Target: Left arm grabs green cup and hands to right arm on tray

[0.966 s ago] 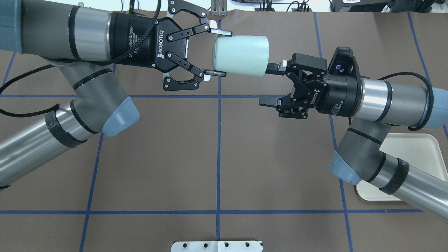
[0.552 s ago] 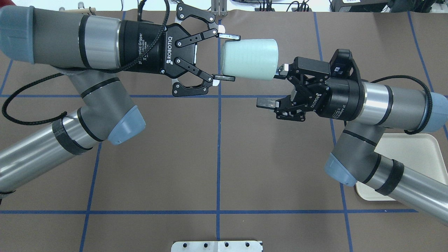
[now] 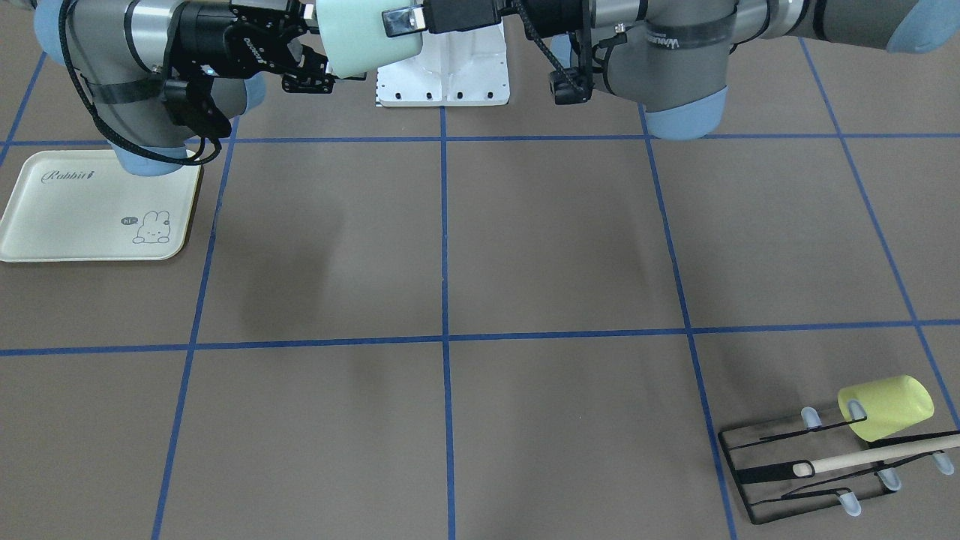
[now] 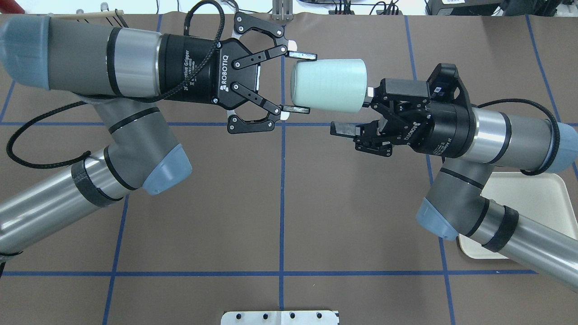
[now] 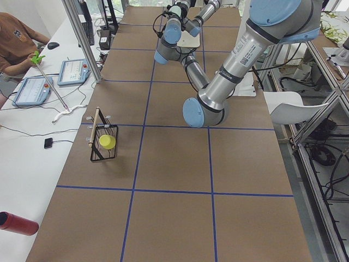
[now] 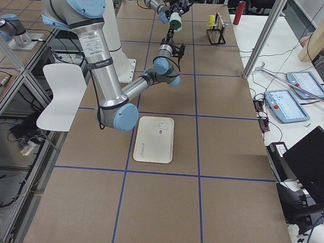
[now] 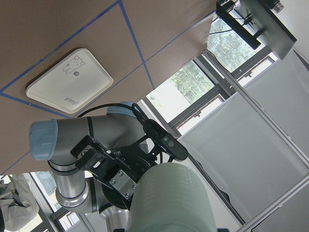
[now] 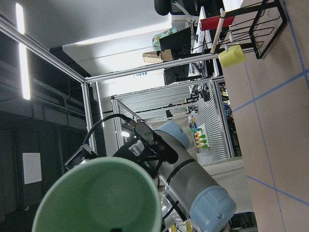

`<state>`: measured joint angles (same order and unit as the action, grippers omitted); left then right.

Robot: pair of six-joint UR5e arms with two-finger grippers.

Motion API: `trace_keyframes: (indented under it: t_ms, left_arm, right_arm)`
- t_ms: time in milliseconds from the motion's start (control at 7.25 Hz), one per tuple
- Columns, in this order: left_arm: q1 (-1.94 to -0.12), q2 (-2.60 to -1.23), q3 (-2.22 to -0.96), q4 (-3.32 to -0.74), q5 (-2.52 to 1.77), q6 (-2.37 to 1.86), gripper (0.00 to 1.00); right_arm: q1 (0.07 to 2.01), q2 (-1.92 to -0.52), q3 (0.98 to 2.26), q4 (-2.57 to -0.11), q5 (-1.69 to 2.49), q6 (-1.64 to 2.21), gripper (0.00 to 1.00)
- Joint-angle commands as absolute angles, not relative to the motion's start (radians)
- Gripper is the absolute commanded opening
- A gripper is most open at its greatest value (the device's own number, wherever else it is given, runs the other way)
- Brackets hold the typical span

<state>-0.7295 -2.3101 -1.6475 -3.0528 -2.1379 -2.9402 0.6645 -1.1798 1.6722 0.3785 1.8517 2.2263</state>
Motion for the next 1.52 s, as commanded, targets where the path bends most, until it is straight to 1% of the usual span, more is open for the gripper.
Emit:
trace_keyframes:
  t_ms: [0,138,276,414,552,690,966,1241,1379]
  left_arm:
    - [-0.707,-2.31,-1.649,-3.053,-2.137,-2.944,0.0]
    - [-0.707,-2.31,-1.649,-3.053,-2.137,-2.944,0.0]
    - [-0.707,-2.31,-1.651,-3.053,-2.137,-2.942,0.0]
    - [-0.707,-2.31,-1.649,-3.053,-2.137,-2.942,0.0]
    - [-0.707,-2.31,-1.649,-3.053,-2.137,-2.942,0.29]
    - [-0.704,-2.31,-1.648,-3.048,-2.137,-2.941,0.99]
    - [-0.707,-2.307,-1.667,-3.039,-2.138,-2.933,1.0]
    - [-0.759,-2.292,-1.683,-3.031,-2.178,-2.931,1.0]
    - [-0.838,-2.275,-1.678,-3.025,-2.288,-2.91,1.0]
  right_arm:
    - [0.663,-1.177,1.672,0.382,1.85,2.226,0.73]
    - [0.663,-1.178,1.672,0.382,1.85,2.227,0.46]
    - [0.66,-1.178,1.672,0.383,1.85,2.226,0.13]
    - [0.66,-1.178,1.672,0.383,1.85,2.227,0.0]
    - [0.657,-1.178,1.672,0.383,1.85,2.226,0.0]
    - [0.657,-1.178,1.672,0.388,1.848,2.227,0.0]
    - [0.657,-1.181,1.672,0.39,1.839,2.232,0.0]
    - [0.667,-1.213,1.674,0.403,1.835,2.233,0.0]
    - [0.669,-1.306,1.671,0.458,1.8,2.226,0.0]
